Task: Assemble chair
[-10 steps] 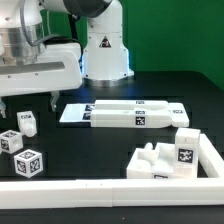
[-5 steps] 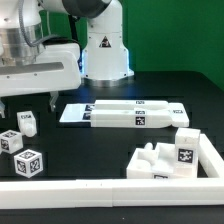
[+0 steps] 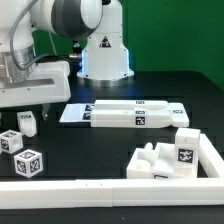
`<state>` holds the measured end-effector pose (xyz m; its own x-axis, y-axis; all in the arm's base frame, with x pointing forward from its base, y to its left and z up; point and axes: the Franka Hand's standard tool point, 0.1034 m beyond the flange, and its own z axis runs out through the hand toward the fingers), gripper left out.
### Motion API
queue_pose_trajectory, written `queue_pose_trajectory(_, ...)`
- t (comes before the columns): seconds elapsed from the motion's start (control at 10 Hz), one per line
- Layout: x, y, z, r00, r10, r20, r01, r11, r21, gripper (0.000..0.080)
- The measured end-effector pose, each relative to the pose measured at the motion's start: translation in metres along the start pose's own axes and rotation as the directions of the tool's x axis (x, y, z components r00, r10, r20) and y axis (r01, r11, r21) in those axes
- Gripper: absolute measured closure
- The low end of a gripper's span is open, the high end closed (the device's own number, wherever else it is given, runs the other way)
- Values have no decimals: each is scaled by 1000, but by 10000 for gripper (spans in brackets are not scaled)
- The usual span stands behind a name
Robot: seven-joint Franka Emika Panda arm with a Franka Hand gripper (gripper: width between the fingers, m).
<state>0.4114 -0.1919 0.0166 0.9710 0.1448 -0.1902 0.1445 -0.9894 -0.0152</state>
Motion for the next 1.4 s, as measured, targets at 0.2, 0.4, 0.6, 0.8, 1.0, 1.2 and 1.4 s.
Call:
queue_pose_trajectory(0.2, -9, -3, 8, 1000, 17, 10, -17, 1000, 0, 151)
queue_pose_trajectory(0.4, -7, -5, 8, 1000, 15, 6, -15, 1000, -5, 151)
queue_pose_trajectory(0.6, -8, -5, 8, 1000, 16, 6, -16, 1000, -5, 411)
queue_pose_trajectory(0.8, -7, -5, 8, 1000, 16, 6, -16, 1000, -5, 520)
queue_pose_trajectory(1.0, -6, -6, 8, 1000, -3, 5, 3, 1000, -5, 519)
queue_pose_trajectory(1.2, 5, -46, -11, 978, -208, -34, 209, 978, 10, 519)
queue_pose_trajectory(1.4, 3, -45, -24, 888, -457, -59, 456, 890, -30, 519)
